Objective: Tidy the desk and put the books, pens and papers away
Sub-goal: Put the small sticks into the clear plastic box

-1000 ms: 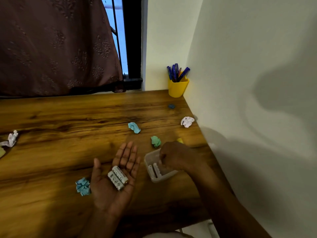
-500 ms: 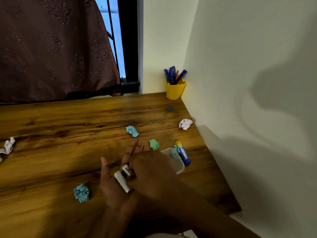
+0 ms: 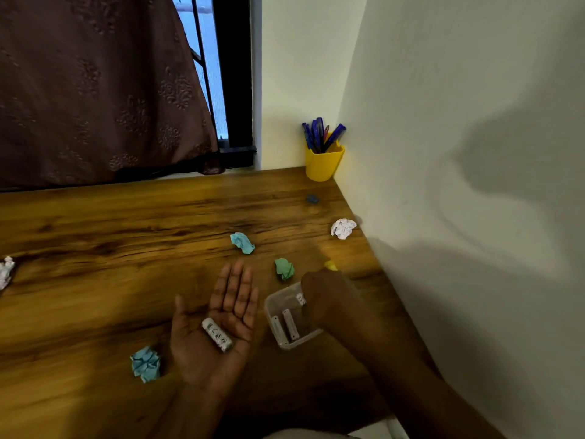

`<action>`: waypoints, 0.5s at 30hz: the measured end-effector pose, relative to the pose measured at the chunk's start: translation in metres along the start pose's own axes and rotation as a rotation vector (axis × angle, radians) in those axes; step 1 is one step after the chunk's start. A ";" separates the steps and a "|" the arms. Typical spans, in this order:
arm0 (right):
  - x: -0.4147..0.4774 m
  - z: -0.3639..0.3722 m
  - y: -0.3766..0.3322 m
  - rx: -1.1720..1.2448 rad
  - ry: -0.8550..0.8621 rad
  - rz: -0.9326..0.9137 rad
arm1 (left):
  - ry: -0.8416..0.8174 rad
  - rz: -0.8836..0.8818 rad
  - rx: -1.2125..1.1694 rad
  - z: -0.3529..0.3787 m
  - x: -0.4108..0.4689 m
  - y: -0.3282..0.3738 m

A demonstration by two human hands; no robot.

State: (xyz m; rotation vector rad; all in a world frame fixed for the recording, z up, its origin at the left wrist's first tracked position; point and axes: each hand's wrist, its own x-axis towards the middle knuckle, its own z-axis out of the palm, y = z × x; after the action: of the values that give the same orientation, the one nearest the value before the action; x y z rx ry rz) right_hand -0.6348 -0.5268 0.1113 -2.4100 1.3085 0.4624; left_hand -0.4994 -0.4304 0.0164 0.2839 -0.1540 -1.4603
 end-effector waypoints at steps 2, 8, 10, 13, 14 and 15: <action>0.008 0.008 -0.002 0.008 -0.017 0.000 | 0.027 -0.015 0.007 -0.003 0.000 0.000; -0.015 -0.020 0.007 0.169 0.246 -0.081 | 0.017 0.012 0.042 0.008 0.004 0.002; -0.030 -0.029 -0.005 0.330 0.312 -0.240 | -0.025 -0.016 0.013 0.017 0.007 0.002; -0.037 -0.023 -0.034 0.420 0.239 -0.398 | -0.021 0.014 0.054 0.031 0.012 0.004; -0.036 -0.017 -0.042 0.402 0.230 -0.399 | -0.009 0.031 0.074 0.035 0.012 0.004; -0.037 -0.012 -0.048 0.393 0.243 -0.382 | -0.011 0.047 0.073 0.040 0.012 0.001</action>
State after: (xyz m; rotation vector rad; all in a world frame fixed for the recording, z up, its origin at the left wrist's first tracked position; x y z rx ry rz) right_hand -0.6117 -0.4814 0.1459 -2.3399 0.8836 -0.1824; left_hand -0.5078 -0.4461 0.0538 0.3301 -0.2220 -1.4112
